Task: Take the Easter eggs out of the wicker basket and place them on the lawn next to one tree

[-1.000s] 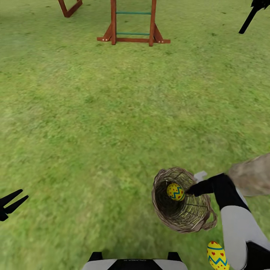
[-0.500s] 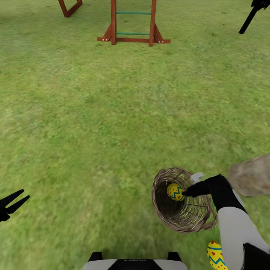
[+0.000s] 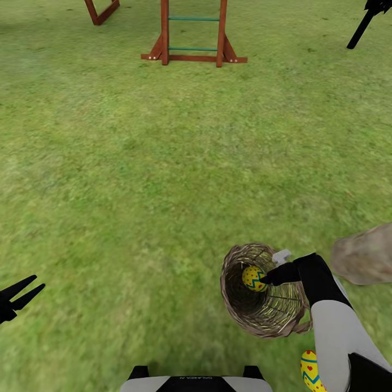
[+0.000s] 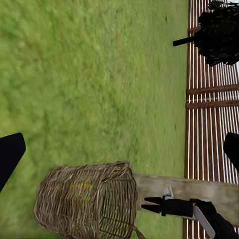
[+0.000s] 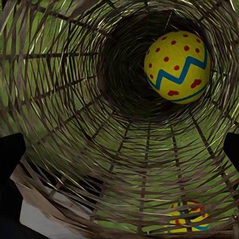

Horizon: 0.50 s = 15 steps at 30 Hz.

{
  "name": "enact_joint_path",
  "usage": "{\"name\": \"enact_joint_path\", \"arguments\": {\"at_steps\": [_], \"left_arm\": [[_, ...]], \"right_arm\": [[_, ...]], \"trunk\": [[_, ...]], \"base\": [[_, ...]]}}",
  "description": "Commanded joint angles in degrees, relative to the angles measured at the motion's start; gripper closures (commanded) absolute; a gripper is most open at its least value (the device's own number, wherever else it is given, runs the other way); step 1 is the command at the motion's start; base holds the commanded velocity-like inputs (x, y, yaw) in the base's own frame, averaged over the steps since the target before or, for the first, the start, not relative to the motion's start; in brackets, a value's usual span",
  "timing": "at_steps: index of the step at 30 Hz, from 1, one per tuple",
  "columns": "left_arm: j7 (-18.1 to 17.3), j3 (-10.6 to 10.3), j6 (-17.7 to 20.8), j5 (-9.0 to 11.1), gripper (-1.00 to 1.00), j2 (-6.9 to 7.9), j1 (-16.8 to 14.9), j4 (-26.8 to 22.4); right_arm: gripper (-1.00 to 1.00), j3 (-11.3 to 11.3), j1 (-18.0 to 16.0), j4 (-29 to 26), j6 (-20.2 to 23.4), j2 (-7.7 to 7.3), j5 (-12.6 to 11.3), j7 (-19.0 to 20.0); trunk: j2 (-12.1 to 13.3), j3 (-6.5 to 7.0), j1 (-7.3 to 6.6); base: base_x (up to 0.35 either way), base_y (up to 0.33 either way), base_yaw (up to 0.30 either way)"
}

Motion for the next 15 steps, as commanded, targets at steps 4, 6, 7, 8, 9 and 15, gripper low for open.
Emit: {"name": "enact_joint_path", "arguments": {"at_steps": [4, 6, 7, 8, 9, 15], "left_arm": [[-0.30, 0.02, 0.61, -0.16, -1.00, 0.00, -0.03, 0.12], [-0.30, -0.01, 0.61, -0.17, -1.00, 0.00, -0.03, 0.22], [-0.30, -0.02, 0.60, -0.17, -1.00, 0.00, -0.03, 0.30], [-0.30, -0.03, 0.59, -0.17, -1.00, 0.00, -0.03, 0.40], [-0.30, -0.03, 0.59, -0.17, -1.00, 0.00, -0.03, 0.46], [-0.30, -0.04, 0.58, -0.17, -1.00, -0.05, -0.03, 0.57]], "right_arm": [[-1.00, -0.14, -0.04, -0.07, 0.19, 0.04, 0.34, 0.41], [-1.00, -0.14, -0.04, -0.14, 0.19, 0.02, 0.34, 0.41], [-1.00, -0.14, -0.04, -0.29, 0.19, 0.01, 0.34, 0.41], [-1.00, -0.14, -0.04, -0.74, 0.19, 0.01, 0.34, 0.41], [-1.00, -0.16, -0.04, -1.17, 0.19, 0.02, 0.34, 0.41], [-1.00, -0.22, -0.04, -3.53, 0.10, -0.05, 0.43, 0.34]], "trunk": [[-0.82, -0.39, 0.44], [-1.62, -0.75, 0.88], [-2.03, -0.93, 1.10], [-2.43, -1.11, 1.32], [-2.83, -1.29, 1.54], [-4.43, -2.00, 2.42]], "base": [[0.000, 0.000, 0.000], [0.000, 0.000, 0.000], [0.000, 0.000, 0.000], [0.000, 0.000, 0.000], [0.000, 0.000, 0.000], [0.000, 0.000, 0.000]]}}
